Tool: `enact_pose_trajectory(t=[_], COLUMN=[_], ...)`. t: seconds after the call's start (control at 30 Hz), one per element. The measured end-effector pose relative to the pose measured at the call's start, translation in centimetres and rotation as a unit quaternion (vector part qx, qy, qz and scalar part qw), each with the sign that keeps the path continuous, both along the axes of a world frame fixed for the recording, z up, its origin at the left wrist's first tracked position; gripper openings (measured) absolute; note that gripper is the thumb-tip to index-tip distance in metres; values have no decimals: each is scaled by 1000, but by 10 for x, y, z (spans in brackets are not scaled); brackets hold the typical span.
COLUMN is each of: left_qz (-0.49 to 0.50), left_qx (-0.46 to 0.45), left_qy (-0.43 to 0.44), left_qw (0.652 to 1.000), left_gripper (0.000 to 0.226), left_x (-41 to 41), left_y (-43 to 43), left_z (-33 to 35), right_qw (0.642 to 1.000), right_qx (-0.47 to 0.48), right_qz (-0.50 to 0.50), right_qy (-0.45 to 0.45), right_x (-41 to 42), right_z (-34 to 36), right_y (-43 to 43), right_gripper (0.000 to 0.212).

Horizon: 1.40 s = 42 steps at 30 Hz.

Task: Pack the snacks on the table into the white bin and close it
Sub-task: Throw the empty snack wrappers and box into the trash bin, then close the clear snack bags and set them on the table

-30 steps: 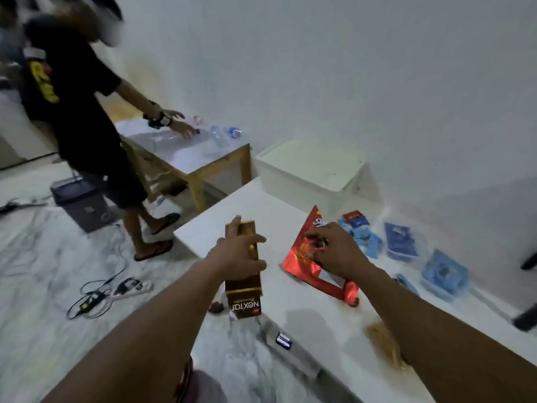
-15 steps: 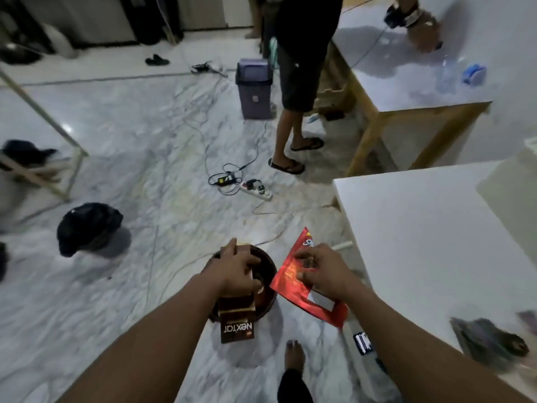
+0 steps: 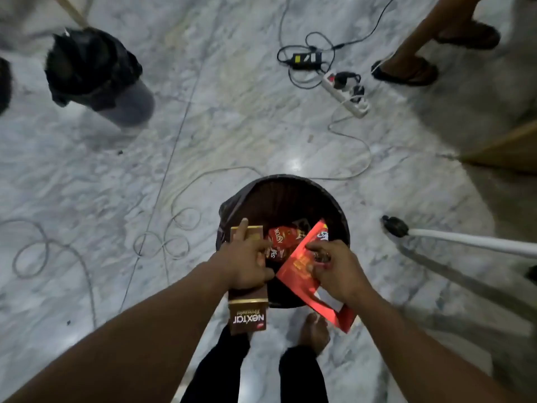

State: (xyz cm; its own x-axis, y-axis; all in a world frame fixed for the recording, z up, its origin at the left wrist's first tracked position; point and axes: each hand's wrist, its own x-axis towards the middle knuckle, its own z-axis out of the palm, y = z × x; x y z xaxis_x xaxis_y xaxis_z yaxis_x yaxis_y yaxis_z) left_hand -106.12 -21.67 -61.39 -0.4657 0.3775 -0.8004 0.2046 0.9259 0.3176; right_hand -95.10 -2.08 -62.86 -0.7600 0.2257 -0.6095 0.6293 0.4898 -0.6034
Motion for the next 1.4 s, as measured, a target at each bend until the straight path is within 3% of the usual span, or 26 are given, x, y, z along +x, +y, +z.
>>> enact_pose_trajectory(t=[0.2,0.33,0.6,0.8,1.0,1.17,1.4], left_qz=[-28,-42,-135,-192,-309,-410,-513], left_qx=[-4,-3,14,23,57,99,174], left_qy=[-23,-50,-34,-7,14,28,21], left_qw=[999,998,990,981,949,906,840], left_gripper=[90,83,60,67,59,56,58], left_x=[-17,-22,-45,-41,-11,68,247], left_y=[-2,-8,38,79,129,191,247], left_z=[-99,-92,61,206,321,392,458], right_qw=[996,993,988,988,973,944,860], right_qx=[-56,-78,-52,-42,7,70,118], right_qz=[-70,-69,-107,-140,-232,-321,-493], right_qy=[-29,-51,-94,-53,-5,20,59], right_x=[-24,-18,-18,-4,56,154,337], right_z=[-90,-94,40,204,335,401,450], right_y=[4,5,11,11,18,36,40], right_gripper=[42,41,24,24,24,30,20])
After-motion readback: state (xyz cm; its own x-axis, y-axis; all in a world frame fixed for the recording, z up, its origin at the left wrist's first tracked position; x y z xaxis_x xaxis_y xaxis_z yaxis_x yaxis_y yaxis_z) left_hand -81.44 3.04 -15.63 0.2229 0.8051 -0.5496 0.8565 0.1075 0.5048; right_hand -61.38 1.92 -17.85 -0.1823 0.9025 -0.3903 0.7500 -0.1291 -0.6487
